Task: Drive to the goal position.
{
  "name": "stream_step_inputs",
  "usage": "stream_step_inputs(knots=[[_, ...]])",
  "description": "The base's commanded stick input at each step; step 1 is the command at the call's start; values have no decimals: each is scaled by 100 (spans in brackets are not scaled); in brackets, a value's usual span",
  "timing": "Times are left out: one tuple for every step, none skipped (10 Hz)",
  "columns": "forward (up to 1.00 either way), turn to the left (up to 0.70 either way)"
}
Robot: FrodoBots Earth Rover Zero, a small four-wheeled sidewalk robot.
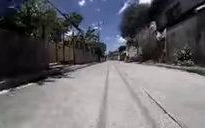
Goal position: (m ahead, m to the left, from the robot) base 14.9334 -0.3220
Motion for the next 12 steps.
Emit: stream_step_inputs(knots=[[100,0],[100,0],[100,5],[100,13],[100,4],[100,3],[100,2],[100,0],[100,0],[100,0],[100,0],[100,0]])
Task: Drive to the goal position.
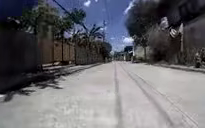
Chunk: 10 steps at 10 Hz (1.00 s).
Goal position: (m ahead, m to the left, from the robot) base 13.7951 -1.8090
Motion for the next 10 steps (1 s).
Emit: stream_step_inputs(knots=[[100,0],[100,0],[100,-17],[100,-35],[100,-40],[100,-40],[100,-40],[100,-40],[100,-40],[100,-36]])
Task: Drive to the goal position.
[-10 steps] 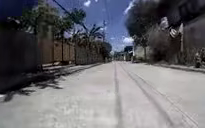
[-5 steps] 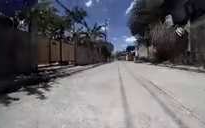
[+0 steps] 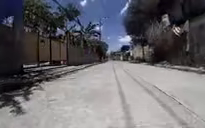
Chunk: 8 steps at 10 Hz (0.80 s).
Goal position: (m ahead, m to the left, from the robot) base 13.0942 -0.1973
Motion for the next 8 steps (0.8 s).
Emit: stream_step_inputs(knots=[[100,-24],[100,-3],[100,0],[100,0],[100,0],[100,0],[100,0],[100,0]])
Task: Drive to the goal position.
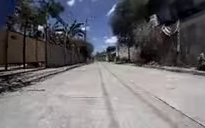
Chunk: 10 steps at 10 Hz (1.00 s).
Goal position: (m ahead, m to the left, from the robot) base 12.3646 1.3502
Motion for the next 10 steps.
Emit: stream_step_inputs(knots=[[100,0],[100,0],[100,0],[100,0],[100,0],[100,0],[100,0],[100,0],[100,3],[100,0]])
